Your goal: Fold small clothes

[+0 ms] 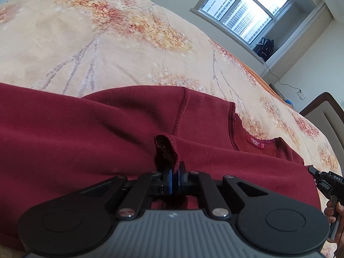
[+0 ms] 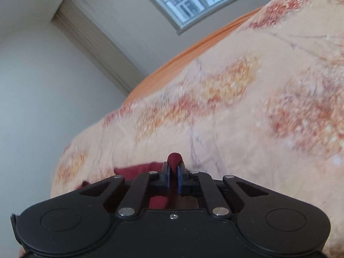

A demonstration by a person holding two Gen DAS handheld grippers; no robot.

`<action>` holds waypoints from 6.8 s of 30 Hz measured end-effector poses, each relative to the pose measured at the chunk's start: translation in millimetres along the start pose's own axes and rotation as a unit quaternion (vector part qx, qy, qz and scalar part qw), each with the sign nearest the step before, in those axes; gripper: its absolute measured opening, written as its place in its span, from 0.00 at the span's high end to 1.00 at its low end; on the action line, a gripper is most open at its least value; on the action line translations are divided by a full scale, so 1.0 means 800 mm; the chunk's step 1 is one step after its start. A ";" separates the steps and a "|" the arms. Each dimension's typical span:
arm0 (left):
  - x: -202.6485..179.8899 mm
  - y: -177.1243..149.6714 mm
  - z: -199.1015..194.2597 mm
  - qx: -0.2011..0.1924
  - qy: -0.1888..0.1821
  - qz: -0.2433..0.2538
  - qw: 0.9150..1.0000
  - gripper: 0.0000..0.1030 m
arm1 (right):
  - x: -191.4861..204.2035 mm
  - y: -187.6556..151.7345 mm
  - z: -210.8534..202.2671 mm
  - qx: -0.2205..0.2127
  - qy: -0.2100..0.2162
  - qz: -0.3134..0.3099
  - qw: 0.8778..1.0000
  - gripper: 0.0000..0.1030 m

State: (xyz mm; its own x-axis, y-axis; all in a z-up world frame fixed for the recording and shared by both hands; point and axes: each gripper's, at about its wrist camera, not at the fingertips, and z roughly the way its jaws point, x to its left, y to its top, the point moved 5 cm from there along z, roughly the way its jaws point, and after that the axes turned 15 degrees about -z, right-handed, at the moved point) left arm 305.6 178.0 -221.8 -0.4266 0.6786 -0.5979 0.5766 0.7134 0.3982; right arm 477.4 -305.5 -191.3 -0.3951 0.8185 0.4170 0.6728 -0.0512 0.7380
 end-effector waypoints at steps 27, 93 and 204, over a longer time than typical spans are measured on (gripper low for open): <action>0.004 0.004 -0.003 0.001 -0.010 -0.020 1.000 0.94 | 0.046 -0.112 -0.080 0.089 0.019 0.041 0.995 0.84; 0.189 0.090 -0.259 -0.291 -0.041 -0.074 0.953 0.93 | 0.359 -0.104 -0.073 0.043 0.104 -0.154 0.982 0.17; -0.044 -0.149 -0.078 -0.139 0.031 0.364 0.920 0.14 | 0.452 -0.012 0.235 0.141 0.170 -0.203 0.954 0.97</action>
State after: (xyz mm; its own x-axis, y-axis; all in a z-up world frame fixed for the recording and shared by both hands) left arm 208.8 79.6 -204.9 -0.0414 0.9971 -0.0644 0.5292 0.0766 0.8450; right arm 445.9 98.6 -147.3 -0.8065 0.5031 0.3105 0.5441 0.4260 0.7228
